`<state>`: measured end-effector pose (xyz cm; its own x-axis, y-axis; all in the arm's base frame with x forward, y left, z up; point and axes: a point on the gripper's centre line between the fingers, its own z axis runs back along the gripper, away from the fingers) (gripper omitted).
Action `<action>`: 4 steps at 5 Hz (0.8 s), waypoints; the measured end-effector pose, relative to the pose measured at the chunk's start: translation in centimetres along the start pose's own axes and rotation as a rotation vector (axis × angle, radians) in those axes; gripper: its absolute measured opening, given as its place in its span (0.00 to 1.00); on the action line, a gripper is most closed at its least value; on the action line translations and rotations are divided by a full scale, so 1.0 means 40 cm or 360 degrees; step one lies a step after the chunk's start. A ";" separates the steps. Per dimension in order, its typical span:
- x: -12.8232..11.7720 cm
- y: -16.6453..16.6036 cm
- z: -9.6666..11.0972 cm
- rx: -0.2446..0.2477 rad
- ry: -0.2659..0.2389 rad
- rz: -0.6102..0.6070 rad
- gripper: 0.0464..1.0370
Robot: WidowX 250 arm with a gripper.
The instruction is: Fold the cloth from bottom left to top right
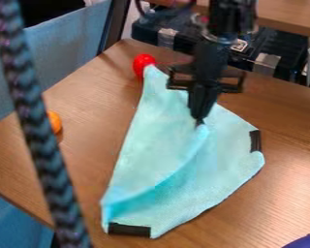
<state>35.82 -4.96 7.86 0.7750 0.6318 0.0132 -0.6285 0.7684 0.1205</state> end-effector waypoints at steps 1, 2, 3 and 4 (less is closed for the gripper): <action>0.008 -0.042 -0.002 -0.0053 0.0019 0.0060 0.01; 0.009 -0.070 -0.011 -0.0087 0.0010 0.0089 0.01; -0.009 -0.108 -0.024 -0.0113 0.0008 0.0062 0.02; -0.013 -0.139 -0.020 -0.0228 0.0002 -0.0012 0.15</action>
<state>38.85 -9.48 6.40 0.7796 0.6262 0.0116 -0.6259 0.7796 -0.0221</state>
